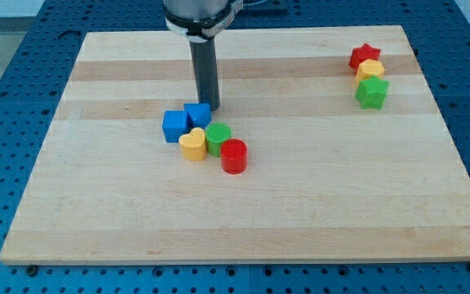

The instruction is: Push the green star a bit left

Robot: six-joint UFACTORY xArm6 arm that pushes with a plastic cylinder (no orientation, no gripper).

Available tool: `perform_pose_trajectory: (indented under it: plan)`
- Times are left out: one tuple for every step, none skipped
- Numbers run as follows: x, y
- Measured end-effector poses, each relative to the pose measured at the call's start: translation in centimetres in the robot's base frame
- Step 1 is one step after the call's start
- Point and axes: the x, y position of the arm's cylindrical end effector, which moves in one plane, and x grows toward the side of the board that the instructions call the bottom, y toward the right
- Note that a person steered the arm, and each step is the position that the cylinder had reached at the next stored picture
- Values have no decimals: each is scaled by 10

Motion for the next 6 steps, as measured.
perform_pose_trajectory:
  plan:
    - [13,0]
    - [13,0]
    - [13,18]
    - [13,84]
    - [18,155]
    - [26,229]
